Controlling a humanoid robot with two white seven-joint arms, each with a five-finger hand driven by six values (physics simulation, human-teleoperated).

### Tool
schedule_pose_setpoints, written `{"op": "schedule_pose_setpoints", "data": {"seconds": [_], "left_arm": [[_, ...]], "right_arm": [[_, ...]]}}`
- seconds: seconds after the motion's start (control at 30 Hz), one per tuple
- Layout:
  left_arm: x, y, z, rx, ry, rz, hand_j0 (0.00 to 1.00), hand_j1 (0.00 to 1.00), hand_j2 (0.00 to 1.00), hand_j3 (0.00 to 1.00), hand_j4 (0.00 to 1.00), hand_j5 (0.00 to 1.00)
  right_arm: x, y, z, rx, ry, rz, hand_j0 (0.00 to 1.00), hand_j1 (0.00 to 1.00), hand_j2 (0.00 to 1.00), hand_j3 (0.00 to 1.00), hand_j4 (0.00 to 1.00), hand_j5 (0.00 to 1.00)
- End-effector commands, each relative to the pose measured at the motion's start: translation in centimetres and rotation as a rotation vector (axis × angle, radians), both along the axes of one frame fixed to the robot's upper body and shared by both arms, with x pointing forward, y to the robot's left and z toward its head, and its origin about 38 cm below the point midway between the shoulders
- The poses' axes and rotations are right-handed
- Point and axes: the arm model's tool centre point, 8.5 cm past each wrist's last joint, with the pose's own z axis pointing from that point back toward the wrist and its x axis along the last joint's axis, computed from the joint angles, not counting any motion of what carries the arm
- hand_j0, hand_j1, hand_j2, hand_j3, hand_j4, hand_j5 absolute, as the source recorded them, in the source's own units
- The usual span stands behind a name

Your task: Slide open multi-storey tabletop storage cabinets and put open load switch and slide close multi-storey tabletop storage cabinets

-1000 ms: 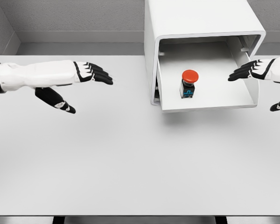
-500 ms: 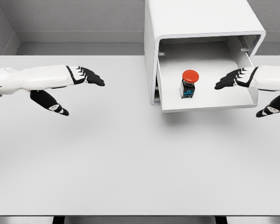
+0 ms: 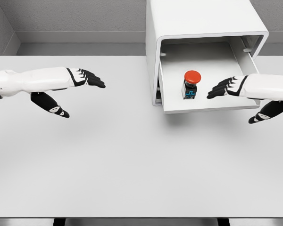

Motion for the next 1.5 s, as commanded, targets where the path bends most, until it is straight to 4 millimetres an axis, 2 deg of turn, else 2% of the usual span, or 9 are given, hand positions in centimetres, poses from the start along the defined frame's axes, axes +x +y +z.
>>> {"op": "schedule_pose_setpoints", "data": {"seconds": [0.0,0.37,0.63,0.8,1.1,1.27,1.37,1.47], "left_arm": [[0.0,0.1,0.1,-0.005,0.003,0.004,1.0,1.0,1.0,1.0,1.0,1.0],[0.2,0.2,0.0,-0.006,0.006,0.01,1.0,1.0,1.0,1.0,1.0,1.0],[0.1,0.4,-0.1,-0.005,0.008,0.014,1.0,1.0,1.0,1.0,1.0,1.0],[0.1,0.3,0.0,-0.006,0.006,0.013,1.0,1.0,1.0,1.0,1.0,1.0],[0.1,0.3,-0.1,-0.006,0.008,0.013,1.0,1.0,1.0,1.0,1.0,1.0],[0.1,0.3,-0.1,-0.006,0.008,0.013,1.0,1.0,1.0,1.0,1.0,1.0],[0.1,0.4,-0.1,-0.005,0.009,0.014,1.0,1.0,1.0,1.0,1.0,1.0],[0.1,0.4,-0.1,-0.005,0.009,0.014,1.0,1.0,1.0,1.0,1.0,1.0]], "right_arm": [[0.2,0.4,-0.2,-0.002,-0.005,0.007,1.0,1.0,1.0,1.0,1.0,1.0],[1.1,1.1,-1.0,-0.031,-0.03,0.016,1.0,1.0,1.0,1.0,1.0,1.0],[2.1,-0.5,-1.6,-0.059,-0.031,-0.041,1.0,1.0,1.0,1.0,1.0,1.0],[2.5,0.1,-2.1,-0.063,-0.035,-0.031,1.0,1.0,1.0,1.0,1.0,1.0],[3.6,-0.5,-2.9,-0.063,-0.025,-0.068,1.0,1.0,1.0,1.0,1.0,1.0],[4.5,-0.4,-3.3,-0.072,-0.033,-0.078,1.0,1.0,1.0,1.0,1.0,1.0],[5.1,-1.4,-3.6,-0.076,-0.022,-0.115,1.0,1.0,1.0,1.0,1.0,1.0],[6.3,-1.3,-3.7,-0.083,-0.036,-0.13,1.0,1.0,1.0,1.0,1.0,1.0]]}}
